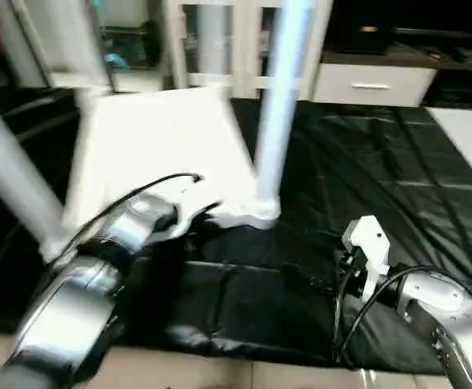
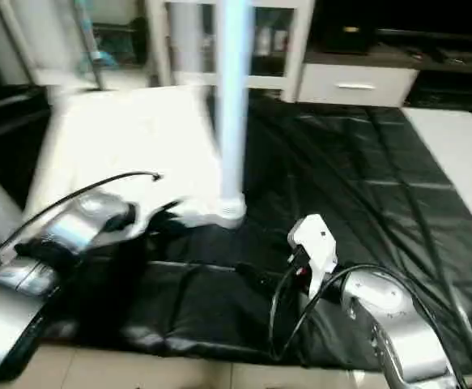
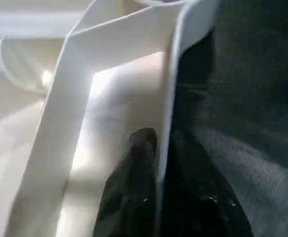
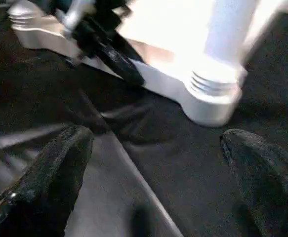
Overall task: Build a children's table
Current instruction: Rotate table base
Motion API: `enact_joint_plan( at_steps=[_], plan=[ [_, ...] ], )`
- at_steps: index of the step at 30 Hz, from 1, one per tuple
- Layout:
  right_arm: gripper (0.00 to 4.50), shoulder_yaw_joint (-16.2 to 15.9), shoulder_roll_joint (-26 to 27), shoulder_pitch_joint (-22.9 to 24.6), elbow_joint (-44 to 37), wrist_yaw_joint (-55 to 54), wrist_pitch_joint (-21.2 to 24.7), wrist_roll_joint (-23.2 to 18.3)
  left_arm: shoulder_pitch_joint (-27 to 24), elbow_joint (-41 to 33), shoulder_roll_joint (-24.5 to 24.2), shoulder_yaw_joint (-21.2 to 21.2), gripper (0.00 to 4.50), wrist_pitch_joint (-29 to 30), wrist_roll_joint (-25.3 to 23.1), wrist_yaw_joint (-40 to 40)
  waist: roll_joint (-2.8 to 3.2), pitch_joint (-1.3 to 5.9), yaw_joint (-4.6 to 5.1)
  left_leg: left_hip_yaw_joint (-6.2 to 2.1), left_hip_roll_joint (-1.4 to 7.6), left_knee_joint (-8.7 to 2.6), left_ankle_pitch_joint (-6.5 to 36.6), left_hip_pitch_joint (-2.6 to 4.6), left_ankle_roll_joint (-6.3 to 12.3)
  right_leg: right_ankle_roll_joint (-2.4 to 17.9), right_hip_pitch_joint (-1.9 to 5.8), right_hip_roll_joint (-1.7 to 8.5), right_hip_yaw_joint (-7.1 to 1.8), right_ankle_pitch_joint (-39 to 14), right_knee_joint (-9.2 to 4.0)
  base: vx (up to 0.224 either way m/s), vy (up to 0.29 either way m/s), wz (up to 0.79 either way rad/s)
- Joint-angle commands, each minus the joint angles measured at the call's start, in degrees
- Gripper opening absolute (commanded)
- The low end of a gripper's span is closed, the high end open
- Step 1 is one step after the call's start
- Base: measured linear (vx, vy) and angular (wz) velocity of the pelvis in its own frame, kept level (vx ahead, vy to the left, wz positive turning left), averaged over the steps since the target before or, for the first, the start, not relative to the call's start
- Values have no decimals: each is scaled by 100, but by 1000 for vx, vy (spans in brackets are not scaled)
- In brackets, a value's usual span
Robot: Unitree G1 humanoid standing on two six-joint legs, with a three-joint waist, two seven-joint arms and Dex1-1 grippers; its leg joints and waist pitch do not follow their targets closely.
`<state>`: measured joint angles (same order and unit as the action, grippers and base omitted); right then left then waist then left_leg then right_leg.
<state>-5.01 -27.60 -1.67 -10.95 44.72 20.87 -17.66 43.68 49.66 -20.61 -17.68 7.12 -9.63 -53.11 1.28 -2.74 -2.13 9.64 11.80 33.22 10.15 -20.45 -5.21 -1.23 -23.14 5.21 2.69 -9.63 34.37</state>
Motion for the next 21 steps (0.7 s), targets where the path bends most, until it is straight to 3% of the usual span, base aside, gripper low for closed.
enact_joint_plan(
  at_steps=[1,2,3,4,5,7,9,10,12,15,18,20,21],
  plan=[
    [450,-11,8,-20,-23,-20,-49,11,-420,-290,-158,9,30,303,-18,-96,-83,301,-101,-17,28,-419,1822,-52,196,903,261,224,-133,-2518,-546,0,0,0],
    [450,-35,16,-50,32,-3,-65,35,-869,-1143,-192,-46,25,159,229,-503,-114,305,-111,-22,52,-427,1829,-37,194,926,262,244,-141,-2538,-542,0,0,0],
    [450,-53,24,-89,84,8,-77,57,-1156,-1710,-180,-70,15,218,392,-689,-178,308,-104,-26,89,-459,1646,-79,233,963,270,260,-153,-2437,-502,0,0,0],
    [450,-62,29,-131,133,12,-88,74,-1370,-2123,-166,-115,15,104,511,-784,-199,326,-111,-27,130,-456,1623,-51,239,1031,258,288,-163,-2284,-476,0,0,0],
    [450,-64,34,-178,171,10,-87,82,-1486,-2316,-130,-165,7,-94,642,-907,-160,322,-105,-17,119,-450,1566,-54,262,1077,245,269,-165,-2157,-465,0,0,0],
    [450,-61,23,-279,230,12,-83,94,-1572,-2521,-21,-210,2,-198,708,-843,-124,337,-209,53,118,-415,1574,57,308,1195,161,211,-180,-1801,-482,0,0,0],
    [450,-55,10,-324,252,16,-81,98,-1602,-2647,10,-256,2,-144,728,-872,-150,332,-279,86,122,-408,1551,87,317,1212,145,187,-195,-1611,-458,0,0,0],
    [450,-45,-13,-345,253,31,-71,92,-1611,-2715,26,-320,2,-229,713,-895,-183,330,-356,108,122,-414,1454,68,327,1180,161,195,-212,-1515,-433,0,0,0],
    [450,-39,-31,-346,255,47,-69,89,-1647,-2851,63,-308,2,-122,748,-876,-170,344,-414,99,121,-421,1345,37,303,1100,194,214,-212,-1464,-404,0,0,0],
    [450,-42,-54,-344,274,86,-75,94,-1723,-3097,129,-206,2,91,732,-731,-211,339,-415,105,108,-419,1362,7,282,978,208,229,-204,-1542,-403,0,0,0],
    [450,-49,-73,-353,293,117,-75,84,-1655,-3053,198,-74,2,90,724,-534,-205,338,-412,111,98,-412,1363,1,288,894,202,238,-207,-1711,-430,0,0,0],
    [450,-53,-86,-352,296,123,-81,79,-1636,-3080,184,-73,48,188,770,-606,-215,350,-417,111,90,-400,1251,-15,299,852,214,238,-207,-1646,-421,0,0,0],
    [450,-40,-106,-356,303,134,-82,74,-1589,-3078,193,-50,59,192,864,-696,-182,351,-420,109,89,-399,1238,-13,293,862,210,240,-207,-1627,-413,0,0,0]
  ],
)
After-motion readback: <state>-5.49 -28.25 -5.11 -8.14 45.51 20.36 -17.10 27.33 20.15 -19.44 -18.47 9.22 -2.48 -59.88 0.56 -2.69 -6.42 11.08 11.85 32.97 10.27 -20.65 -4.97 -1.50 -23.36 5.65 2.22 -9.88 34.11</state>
